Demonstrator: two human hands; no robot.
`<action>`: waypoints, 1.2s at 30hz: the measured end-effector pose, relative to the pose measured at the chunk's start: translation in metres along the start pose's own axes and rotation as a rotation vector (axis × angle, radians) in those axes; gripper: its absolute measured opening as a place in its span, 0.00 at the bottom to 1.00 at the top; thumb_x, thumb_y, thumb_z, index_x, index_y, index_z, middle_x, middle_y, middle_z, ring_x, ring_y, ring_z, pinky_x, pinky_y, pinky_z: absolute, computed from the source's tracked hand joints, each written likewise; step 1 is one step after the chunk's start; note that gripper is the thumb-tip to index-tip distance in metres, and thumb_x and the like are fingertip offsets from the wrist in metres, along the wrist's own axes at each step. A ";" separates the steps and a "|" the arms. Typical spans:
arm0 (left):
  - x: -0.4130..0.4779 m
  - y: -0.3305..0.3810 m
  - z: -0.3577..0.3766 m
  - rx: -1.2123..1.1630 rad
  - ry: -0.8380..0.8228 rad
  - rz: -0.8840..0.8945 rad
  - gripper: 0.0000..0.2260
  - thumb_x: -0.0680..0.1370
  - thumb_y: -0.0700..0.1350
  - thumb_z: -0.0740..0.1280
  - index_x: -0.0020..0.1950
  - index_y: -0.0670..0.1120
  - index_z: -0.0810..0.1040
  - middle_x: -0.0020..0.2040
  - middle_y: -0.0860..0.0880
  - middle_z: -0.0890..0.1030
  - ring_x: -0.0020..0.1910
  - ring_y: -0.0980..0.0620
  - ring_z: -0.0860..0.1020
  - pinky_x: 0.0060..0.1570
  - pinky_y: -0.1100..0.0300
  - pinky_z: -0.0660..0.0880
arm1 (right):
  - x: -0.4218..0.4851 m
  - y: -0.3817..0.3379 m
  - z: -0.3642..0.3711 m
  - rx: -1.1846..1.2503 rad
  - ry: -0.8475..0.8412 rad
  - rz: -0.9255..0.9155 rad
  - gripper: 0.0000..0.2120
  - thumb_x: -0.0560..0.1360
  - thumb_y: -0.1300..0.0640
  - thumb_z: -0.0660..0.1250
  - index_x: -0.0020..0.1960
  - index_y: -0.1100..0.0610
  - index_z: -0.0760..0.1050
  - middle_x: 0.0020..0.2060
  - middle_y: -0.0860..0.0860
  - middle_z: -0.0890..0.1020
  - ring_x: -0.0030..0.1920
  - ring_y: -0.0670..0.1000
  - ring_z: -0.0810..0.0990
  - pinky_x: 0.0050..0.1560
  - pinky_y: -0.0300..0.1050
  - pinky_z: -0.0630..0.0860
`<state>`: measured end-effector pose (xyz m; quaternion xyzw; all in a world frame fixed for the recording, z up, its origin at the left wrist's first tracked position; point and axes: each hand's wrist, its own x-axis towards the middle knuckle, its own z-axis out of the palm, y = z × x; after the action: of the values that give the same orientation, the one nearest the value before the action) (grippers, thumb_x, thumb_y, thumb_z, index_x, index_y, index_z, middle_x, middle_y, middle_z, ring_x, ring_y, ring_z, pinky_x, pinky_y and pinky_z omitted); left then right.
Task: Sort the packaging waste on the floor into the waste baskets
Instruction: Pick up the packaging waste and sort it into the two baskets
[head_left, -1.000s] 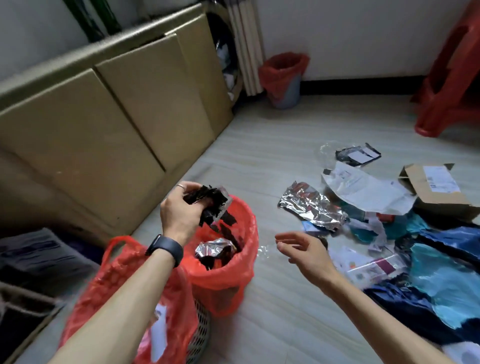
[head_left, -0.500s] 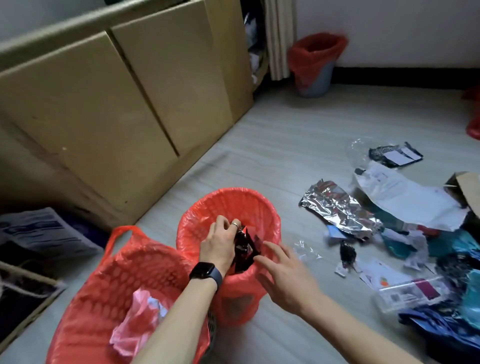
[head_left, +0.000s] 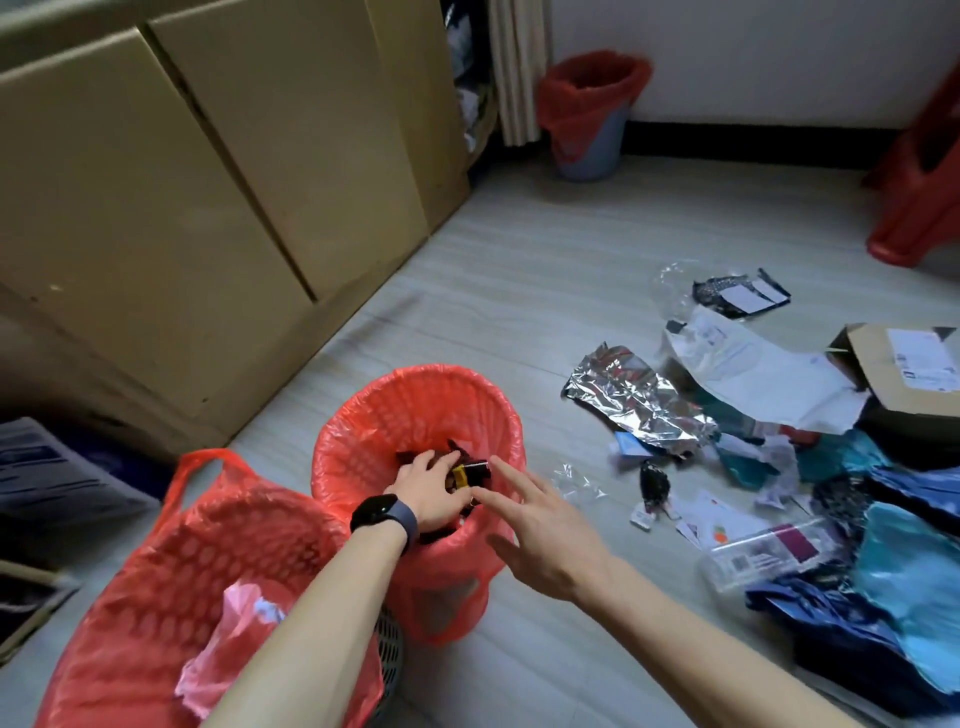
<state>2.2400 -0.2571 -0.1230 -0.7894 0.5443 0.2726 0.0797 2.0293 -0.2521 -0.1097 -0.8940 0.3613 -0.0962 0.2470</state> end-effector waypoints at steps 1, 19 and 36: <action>-0.003 0.001 -0.009 -0.019 0.045 0.022 0.30 0.78 0.60 0.61 0.78 0.56 0.59 0.79 0.45 0.57 0.77 0.42 0.57 0.75 0.48 0.58 | -0.004 0.001 -0.003 0.010 0.009 -0.002 0.27 0.80 0.48 0.62 0.76 0.39 0.59 0.80 0.45 0.50 0.77 0.53 0.57 0.74 0.46 0.60; -0.105 0.247 0.072 0.110 0.057 0.694 0.14 0.79 0.48 0.63 0.64 0.52 0.76 0.66 0.49 0.73 0.63 0.47 0.73 0.61 0.52 0.72 | -0.331 0.119 -0.040 0.175 0.374 0.751 0.20 0.76 0.45 0.67 0.65 0.52 0.76 0.64 0.48 0.78 0.65 0.48 0.74 0.68 0.44 0.69; -0.153 0.263 0.299 0.362 -0.470 0.440 0.28 0.79 0.45 0.58 0.79 0.52 0.56 0.81 0.47 0.50 0.77 0.43 0.59 0.73 0.48 0.61 | -0.472 0.162 0.051 0.350 -0.090 1.447 0.40 0.70 0.40 0.73 0.73 0.54 0.59 0.69 0.57 0.67 0.67 0.61 0.71 0.64 0.52 0.70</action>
<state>1.8600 -0.1102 -0.2497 -0.5424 0.7073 0.3562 0.2803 1.6103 -0.0053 -0.2331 -0.3836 0.8284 0.0709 0.4019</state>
